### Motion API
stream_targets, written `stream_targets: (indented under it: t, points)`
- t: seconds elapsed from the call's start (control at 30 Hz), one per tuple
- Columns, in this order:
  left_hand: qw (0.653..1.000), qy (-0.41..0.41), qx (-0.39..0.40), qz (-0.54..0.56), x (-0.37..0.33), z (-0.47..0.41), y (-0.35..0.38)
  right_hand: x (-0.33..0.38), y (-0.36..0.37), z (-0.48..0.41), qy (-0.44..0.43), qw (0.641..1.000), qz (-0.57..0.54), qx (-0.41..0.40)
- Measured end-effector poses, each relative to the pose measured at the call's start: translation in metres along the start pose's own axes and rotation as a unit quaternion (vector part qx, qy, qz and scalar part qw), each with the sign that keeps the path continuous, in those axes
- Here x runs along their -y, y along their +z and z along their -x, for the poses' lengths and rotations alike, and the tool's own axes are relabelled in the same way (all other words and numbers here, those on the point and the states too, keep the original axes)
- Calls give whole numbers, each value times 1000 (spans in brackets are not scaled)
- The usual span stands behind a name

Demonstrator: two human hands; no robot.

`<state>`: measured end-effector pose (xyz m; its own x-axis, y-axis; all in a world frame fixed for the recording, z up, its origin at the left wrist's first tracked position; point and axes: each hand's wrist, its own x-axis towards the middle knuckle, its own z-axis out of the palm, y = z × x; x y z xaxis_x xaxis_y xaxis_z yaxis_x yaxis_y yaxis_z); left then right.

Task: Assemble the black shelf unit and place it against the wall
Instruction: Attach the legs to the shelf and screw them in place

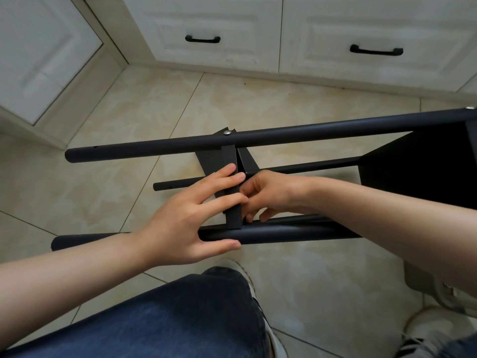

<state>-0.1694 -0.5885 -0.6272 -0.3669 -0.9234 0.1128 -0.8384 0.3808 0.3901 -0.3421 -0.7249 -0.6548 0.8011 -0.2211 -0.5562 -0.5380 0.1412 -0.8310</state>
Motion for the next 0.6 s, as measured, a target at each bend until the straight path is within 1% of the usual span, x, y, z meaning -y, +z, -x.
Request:
stream_targets:
  t: [0.17, 0.4, 0.6]
  points:
    - [1000, 18, 0, -22, -2, 2, 2, -8, -1, 3, 14, 999, 2, 30]
    - [999, 21, -2, -25, -1, 2, 3, -12, 2, 1, -4, 999, -25, 33]
    - [999, 28, -7, -37, 0, 5, 5, -12, 2, 1, 8, 998, -36, 50]
